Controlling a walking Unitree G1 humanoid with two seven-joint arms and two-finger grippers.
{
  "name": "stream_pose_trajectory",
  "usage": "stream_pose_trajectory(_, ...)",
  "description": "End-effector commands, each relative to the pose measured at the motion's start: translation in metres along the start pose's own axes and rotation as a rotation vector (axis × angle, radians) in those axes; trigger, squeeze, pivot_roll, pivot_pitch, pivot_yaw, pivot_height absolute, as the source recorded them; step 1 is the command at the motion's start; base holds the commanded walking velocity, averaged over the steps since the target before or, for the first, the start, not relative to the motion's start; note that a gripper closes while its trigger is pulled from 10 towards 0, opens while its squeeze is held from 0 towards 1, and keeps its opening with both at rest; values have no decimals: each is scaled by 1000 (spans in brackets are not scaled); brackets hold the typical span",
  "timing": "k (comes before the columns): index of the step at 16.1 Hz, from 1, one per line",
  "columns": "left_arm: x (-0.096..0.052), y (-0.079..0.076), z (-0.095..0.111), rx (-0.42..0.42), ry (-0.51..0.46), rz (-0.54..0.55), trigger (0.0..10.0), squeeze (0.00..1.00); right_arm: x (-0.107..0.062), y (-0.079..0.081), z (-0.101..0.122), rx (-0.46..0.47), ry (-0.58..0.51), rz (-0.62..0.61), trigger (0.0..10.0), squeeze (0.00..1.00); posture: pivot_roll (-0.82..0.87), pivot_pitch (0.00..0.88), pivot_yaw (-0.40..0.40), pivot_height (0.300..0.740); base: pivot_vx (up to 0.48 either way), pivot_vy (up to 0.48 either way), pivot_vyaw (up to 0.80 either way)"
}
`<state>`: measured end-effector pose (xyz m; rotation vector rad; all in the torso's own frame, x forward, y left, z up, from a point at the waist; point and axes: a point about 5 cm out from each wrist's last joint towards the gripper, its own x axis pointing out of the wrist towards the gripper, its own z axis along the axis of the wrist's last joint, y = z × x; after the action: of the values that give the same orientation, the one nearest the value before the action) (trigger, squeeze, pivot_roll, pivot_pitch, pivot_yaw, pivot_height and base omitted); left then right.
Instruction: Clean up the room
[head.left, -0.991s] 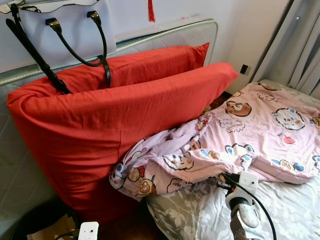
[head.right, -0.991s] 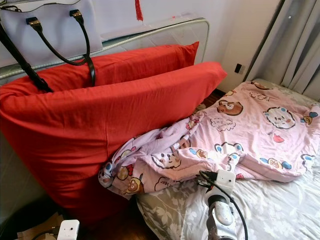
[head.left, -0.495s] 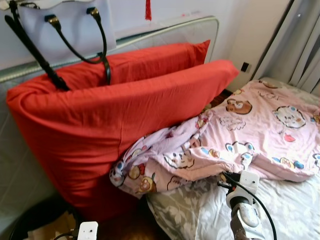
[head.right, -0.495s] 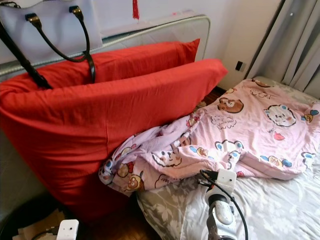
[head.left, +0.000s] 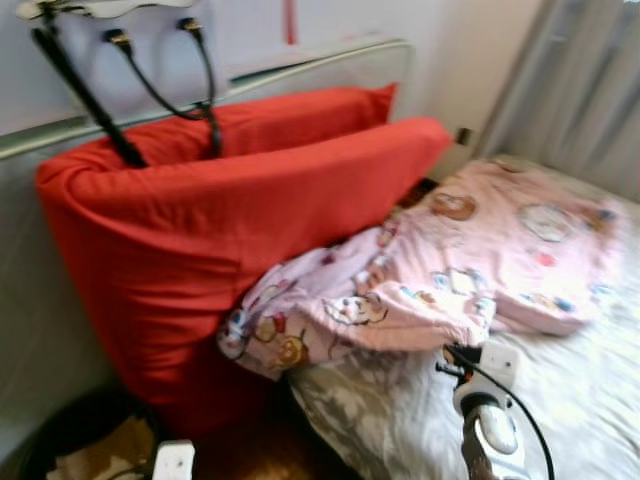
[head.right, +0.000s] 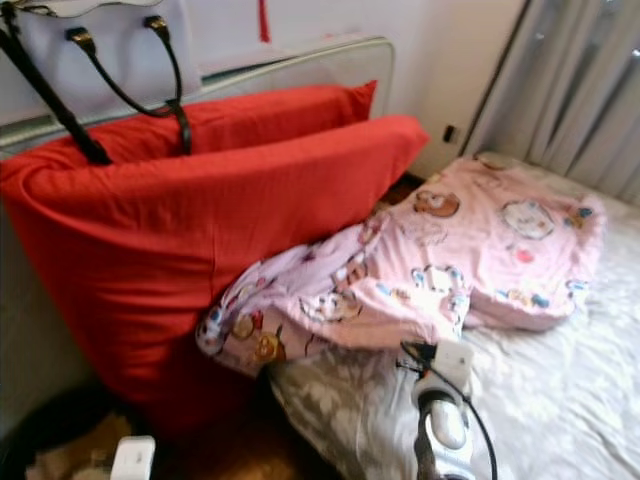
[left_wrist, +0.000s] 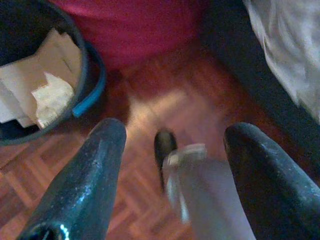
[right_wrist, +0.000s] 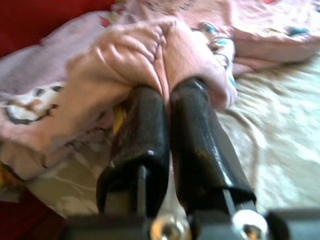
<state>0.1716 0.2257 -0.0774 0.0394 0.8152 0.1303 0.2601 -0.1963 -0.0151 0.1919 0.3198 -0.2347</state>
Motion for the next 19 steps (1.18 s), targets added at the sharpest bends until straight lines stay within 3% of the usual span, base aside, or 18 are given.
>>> stream_pose_trajectory(1,-4,-3,-15,-5,54,-6,10000,0,5,-2,13,-1,-52,-8,10000,0,69,0,-57,740,-277,0,0)
stream_pose_trajectory(13,-5,-3,-16,-5,51,-7,10000,0,8,0,27,-40,-143,-8,10000,0,72,0,-58,740,-280,0,0)
stream_pose_trajectory(19,-5,-3,-16,-1,48,-7,10000,0,9,0,42,-73,-240,-5,10000,0,71,0,-58,740,-240,0,0)
